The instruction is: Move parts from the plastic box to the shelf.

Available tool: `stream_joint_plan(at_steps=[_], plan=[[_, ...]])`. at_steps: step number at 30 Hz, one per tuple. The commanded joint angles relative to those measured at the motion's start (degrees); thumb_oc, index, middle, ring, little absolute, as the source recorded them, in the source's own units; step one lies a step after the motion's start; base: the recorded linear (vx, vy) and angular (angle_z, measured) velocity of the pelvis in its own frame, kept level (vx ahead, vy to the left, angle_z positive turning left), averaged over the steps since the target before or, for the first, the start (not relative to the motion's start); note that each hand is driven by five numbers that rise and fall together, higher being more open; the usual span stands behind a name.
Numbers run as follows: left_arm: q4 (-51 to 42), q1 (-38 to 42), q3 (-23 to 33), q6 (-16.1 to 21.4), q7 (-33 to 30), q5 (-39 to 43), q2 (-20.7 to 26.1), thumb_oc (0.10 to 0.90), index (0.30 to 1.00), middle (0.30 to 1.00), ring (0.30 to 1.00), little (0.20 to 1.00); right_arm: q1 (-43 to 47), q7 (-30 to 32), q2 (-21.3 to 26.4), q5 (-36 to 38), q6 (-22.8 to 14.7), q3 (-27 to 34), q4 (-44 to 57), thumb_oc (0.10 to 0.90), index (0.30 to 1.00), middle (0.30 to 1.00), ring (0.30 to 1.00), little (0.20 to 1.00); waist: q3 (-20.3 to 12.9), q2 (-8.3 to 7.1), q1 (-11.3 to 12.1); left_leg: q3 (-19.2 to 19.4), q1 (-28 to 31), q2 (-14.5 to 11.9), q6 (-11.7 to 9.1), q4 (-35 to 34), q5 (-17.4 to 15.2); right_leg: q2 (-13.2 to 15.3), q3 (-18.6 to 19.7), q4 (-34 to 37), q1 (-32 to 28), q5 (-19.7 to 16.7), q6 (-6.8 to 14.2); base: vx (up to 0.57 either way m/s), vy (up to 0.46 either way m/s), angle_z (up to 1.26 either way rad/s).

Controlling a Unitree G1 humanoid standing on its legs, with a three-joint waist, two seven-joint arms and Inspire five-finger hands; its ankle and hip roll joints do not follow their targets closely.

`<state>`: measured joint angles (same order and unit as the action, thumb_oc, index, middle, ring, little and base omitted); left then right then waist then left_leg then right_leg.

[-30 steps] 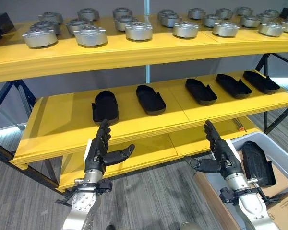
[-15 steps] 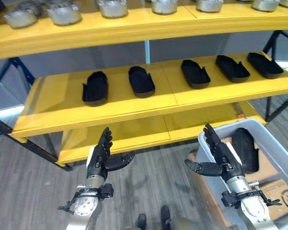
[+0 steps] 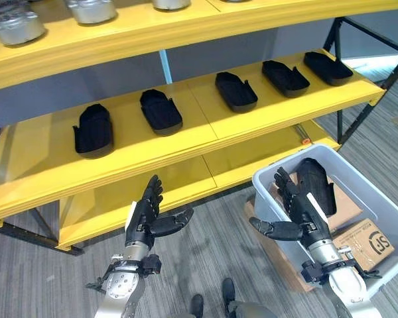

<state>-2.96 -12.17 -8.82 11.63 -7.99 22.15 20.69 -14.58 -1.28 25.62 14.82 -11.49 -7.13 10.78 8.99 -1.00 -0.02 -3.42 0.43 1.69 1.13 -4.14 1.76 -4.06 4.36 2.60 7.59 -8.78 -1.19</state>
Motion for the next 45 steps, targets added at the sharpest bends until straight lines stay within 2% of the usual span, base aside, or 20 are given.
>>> stream_joint_plan(at_steps=[1,6,9,11,13,14,17,18,19,21,24,25,31,32,37,41,42,43,44,45], plan=[[-4.0,4.2,2.2,6.9,0.6,-0.1,1.7,0.900,1.000,1.000,1.000,1.000,3.7,0.2,-0.1,2.5,-4.5,0.0,2.1,0.900,1.000,1.000,1.000,1.000,-5.4,-1.84,-0.6,0.0,-2.2,1.9,1.1,-0.9,-0.1,4.4,1.2,-0.9,-6.8,7.3,6.6,0.02,0.100,-0.39],[-3.1,8.1,0.5,6.5,-1.2,-1.0,2.7,0.900,1.000,1.000,1.000,1.000,4.8,1.4,-0.6,1.2,-4.1,-1.0,2.0,0.900,1.000,1.000,1.000,1.000,-1.9,-2.20,-1.9,3.5,-1.5,1.5,2.3,-0.8,-1.0,3.2,3.4,-9.8,-1.6,8.4,8.0,-0.02,0.111,-0.36],[-2.6,8.4,0.6,6.2,-2.1,-2.4,3.2,0.900,1.000,1.000,1.000,1.000,4.5,1.4,-1.1,0.8,-3.9,-1.6,2.9,0.900,1.000,1.000,1.000,1.000,0.2,-2.61,-2.6,5.9,-0.3,1.0,2.8,-0.5,-2.0,2.7,3.1,-15.6,1.8,7.0,10.2,-0.02,0.064,-0.56],[-2.9,7.7,1.0,6.3,-2.1,-2.7,3.4,0.900,1.000,1.000,1.000,1.000,3.8,1.1,-0.9,0.7,-3.8,-1.9,3.5,0.900,1.000,1.000,1.000,1.000,1.5,-2.65,-3.2,7.8,0.6,0.8,3.2,-0.4,-2.6,2.3,2.3,-19.5,4.5,4.6,11.9,-0.05,0.084,-0.69],[-3.6,6.6,2.1,6.3,-2.7,-3.1,3.5,0.900,1.000,1.000,1.000,1.000,3.4,0.7,-0.9,0.6,-3.7,-2.0,3.9,0.900,1.000,1.000,1.000,1.000,2.9,-2.71,-3.3,10.0,2.1,0.6,3.6,-0.4,-3.6,2.8,-1.5,-21.6,6.5,3.6,12.6,-0.04,0.104,-0.81],[-3.9,6.3,2.7,6.2,-2.9,-3.2,3.3,0.900,1.000,1.000,1.000,1.000,3.5,0.8,-1.1,0.6,-3.5,-2.1,3.8,0.900,1.000,1.000,1.000,1.000,3.2,-2.51,-3.3,11.2,2.4,0.5,3.5,-0.2,-3.9,3.8,-3.4,-21.5,7.1,3.5,12.4,0.00,0.119,-1.17],[-4.8,4.0,5.5,6.2,-3.6,-3.3,2.9,0.900,1.000,1.000,1.000,1.000,5.1,1.7,-1.7,0.7,-3.5,-3.1,3.0,0.900,1.000,1.000,1.000,1.000,3.2,-1.68,-1.6,16.8,4.4,-0.8,3.2,-0.2,-5.9,12.1,-14.7,-15.2,6.0,4.1,9.7,0.09,0.038,-1.20],[-5.1,3.4,6.3,6.2,-3.8,-3.4,2.8,0.900,1.000,1.000,1.000,1.000,5.8,1.8,-1.8,0.8,-3.5,-3.5,2.6,0.900,1.000,1.000,1.000,1.000,2.9,-1.25,-0.8,18.1,5.4,-1.5,2.7,-0.7,-7.3,14.8,-18.1,-12.4,5.7,3.8,10.7,0.13,-0.006,-1.17],[-5.1,3.4,6.4,6.2,-3.8,-3.4,2.7,0.900,1.000,1.000,1.000,1.000,5.8,1.8,-1.8,0.8,-3.5,-3.6,2.5,0.900,1.000,1.000,1.000,1.000,3.0,-1.13,-0.8,18.1,5.6,-1.6,2.7,-0.7,-7.4,14.7,-18.2,-12.1,5.4,3.6,10.8,0.12,-0.031,-1.43],[-5.5,2.2,8.6,6.2,-4.3,-3.8,2.6,0.900,1.000,1.000,1.000,1.000,8.1,2.0,-2.0,-0.2,-3.0,-4.3,1.6,0.900,1.000,1.000,1.000,1.000,2.9,-1.75,0.1,21.7,6.6,-2.4,1.7,-0.9,-8.2,18.7,-22.1,-5.0,5.1,-2.4,12.8,0.13,-0.140,-1.50],[-4.4,1.8,8.3,6.0,-3.7,-4.6,1.7,0.900,1.000,1.000,1.000,1.000,6.5,1.2,-2.1,0.1,-2.8,-3.1,1.6,0.900,1.000,1.000,1.000,1.000,0.5,-3.50,-0.4,20.8,7.8,-1.6,1.1,-0.8,-9.7,16.9,-19.7,0.6,1.3,-2.6,12.8,0.19,-0.177,-0.54],[-4.3,1.5,8.1,6.1,-3.3,-4.4,1.2,0.900,1.000,1.000,1.000,1.000,6.0,1.3,-2.0,-0.1,-2.7,-2.7,1.7,0.900,1.000,1.000,1.000,1.000,-0.1,-4.01,-0.6,21.3,7.7,-1.6,0.7,-0.6,-8.6,17.0,-20.3,1.1,0.9,-3.9,12.1,0.26,-0.285,0.10],[-3.9,2.0,6.1,5.6,-2.0,-2.9,-0.1,0.900,1.000,1.000,1.000,1.000,4.6,1.7,-1.1,2.0,-3.1,-0.7,1.4,0.900,1.000,1.000,1.000,1.000,-1.9,-2.41,-2.7,20.6,8.1,-5.1,-1.0,0.7,-8.6,14.6,-21.3,-0.6,-1.3,-0.9,10.4,0.14,-0.165,0.04],[-3.6,2.3,5.6,5.3,-1.8,-2.6,-0.3,0.900,1.000,1.000,1.000,1.000,4.5,1.1,-1.7,6.2,-3.3,-0.5,1.0,0.900,1.000,1.000,1.000,1.000,-2.3,-1.88,-3.3,21.1,8.3,-6.0,-1.6,0.8,-8.3,13.9,-21.2,-0.9,-1.5,0.1,10.0,0.16,-0.151,-0.04],[-2.9,3.8,4.3,5.2,-1.2,-2.3,-0.1,0.900,1.000,1.000,1.000,1.000,4.4,1.6,-1.1,5.1,-3.7,-0.2,1.5,0.900,1.000,1.000,1.000,1.000,-2.5,-0.44,-4.5,21.4,8.0,-8.8,-3.5,3.7,-9.2,12.2,-20.5,-1.7,-2.2,3.0,9.3,0.12,-0.106,-0.05],[-2.6,5.4,3.6,5.5,-1.3,-2.6,-0.1,0.900,1.000,1.000,1.000,1.000,3.8,2.1,-0.8,4.4,-4.5,-0.3,2.0,0.900,1.000,1.000,1.000,1.000,-1.8,0.89,-5.5,22.0,6.0,-12.8,-6.3,11.7,-6.4,9.5,-19.6,-1.7,-3.2,5.6,7.1,0.11,-0.182,-0.02],[-2.5,5.6,3.5,5.6,-1.3,-2.6,-0.2,0.900,1.000,1.000,1.000,1.000,3.9,2.2,-0.8,4.5,-4.6,-0.5,2.0,0.900,1.000,1.000,1.000,1.000,-1.4,1.12,-5.6,21.8,4.9,-14.2,-7.0,15.4,-4.5,8.6,-19.3,-1.7,-3.9,6.3,6.1,0.14,-0.346,0.00],[-2.3,5.5,3.6,5.4,-1.5,-1.9,-0.3,0.900,1.000,1.000,1.000,1.000,4.0,2.5,-0.6,4.7,-4.7,-1.2,1.8,0.900,1.000,1.000,1.000,1.000,-0.3,1.00,-5.2,19.8,1.9,-16.9,-7.7,25.9,1.2,6.4,-17.7,-1.4,-5.5,7.9,3.6,0.14,-0.365,-0.11],[-2.4,5.6,3.6,5.4,-1.6,-1.5,-0.2,0.900,1.000,1.000,1.000,1.000,4.2,2.8,-0.5,4.7,-4.8,-1.4,1.8,0.900,1.000,1.000,1.000,1.000,0.6,0.74,-4.7,17.3,-0.7,-16.9,-7.3,31.6,2.5,5.5,-16.6,-1.3,-6.2,8.4,2.4,0.10,-0.284,-0.32],[-2.4,5.6,3.6,5.5,-1.6,-1.5,-0.2,0.900,1.000,1.000,1.000,1.000,4.3,2.8,-0.5,4.7,-4.8,-1.4,1.8,0.900,1.000,1.000,1.000,1.000,0.6,0.89,-4.8,16.9,-1.3,-17.2,-7.5,32.4,2.3,5.3,-16.8,-1.3,-6.1,8.4,2.3,-0.07,-0.134,-0.46]])
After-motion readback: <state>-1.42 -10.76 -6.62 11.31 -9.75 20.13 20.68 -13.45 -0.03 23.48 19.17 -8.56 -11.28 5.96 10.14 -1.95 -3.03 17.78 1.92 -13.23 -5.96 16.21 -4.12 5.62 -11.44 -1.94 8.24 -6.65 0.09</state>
